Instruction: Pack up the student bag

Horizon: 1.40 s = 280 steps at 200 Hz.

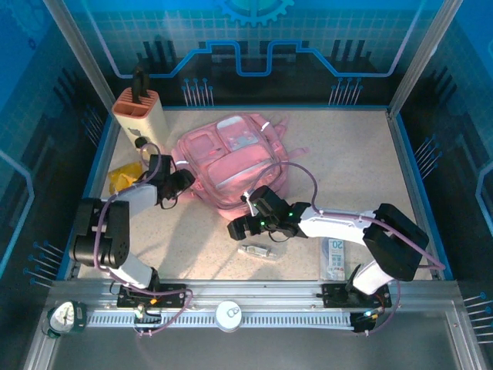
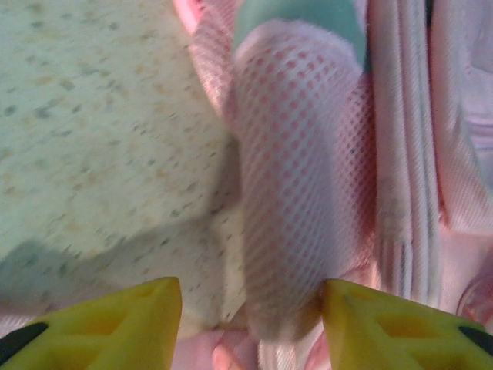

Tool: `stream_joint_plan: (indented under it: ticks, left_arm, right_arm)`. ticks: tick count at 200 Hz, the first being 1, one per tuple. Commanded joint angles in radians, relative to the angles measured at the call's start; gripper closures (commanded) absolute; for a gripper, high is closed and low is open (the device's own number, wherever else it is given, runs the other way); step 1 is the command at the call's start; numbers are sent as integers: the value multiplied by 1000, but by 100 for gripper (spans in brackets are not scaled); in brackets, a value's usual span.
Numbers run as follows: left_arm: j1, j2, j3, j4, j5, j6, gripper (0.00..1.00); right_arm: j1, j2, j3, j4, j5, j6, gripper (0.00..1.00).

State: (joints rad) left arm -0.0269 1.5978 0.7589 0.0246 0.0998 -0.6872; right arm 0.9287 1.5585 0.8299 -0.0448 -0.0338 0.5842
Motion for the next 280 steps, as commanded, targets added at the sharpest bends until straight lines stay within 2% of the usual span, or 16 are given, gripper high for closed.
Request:
stream_joint_plan:
  ticks: [1,36,68,104,141,175,218,240,257,280]
  left_arm:
    - [7,59,56,79,71,-21,59]
    - [5,66,50,142,135,-14,79]
    - [-4,35,18,149,192,-42,96]
    - [-67,-21,-28,117,199,-140,100]
    - [-233,-64,-53,132,112,-334,100]
    - [-345,-69,-23,107,23,-450,100]
    - [-415,-38,2,137,-16,-561,100]
    - [-444,-42,6,130,-45,-587,100]
    - [-468,-42,21,106,-56,-600,100]
    - [-502,-37,32,136,-48,-637,100]
  right_arm:
    - [-4,32,-9,45,-20,14,0]
    - [-53,60,24,22,3,-17,0]
    - [-149,82,89,-14,27,-67,0]
    - [-303,111,176,-74,44,-124,0]
    - [-432,123,241,-126,55,-166,0]
    - [-443,12,211,-215,122,-195,0]
    - [-447,-78,193,-412,163,-186,0]
    - [-446,-109,174,-443,153,-214,0]
    - [-417,-130,163,-442,136,-204,0]
    - [-324,-131,154,-432,152,-171,0]
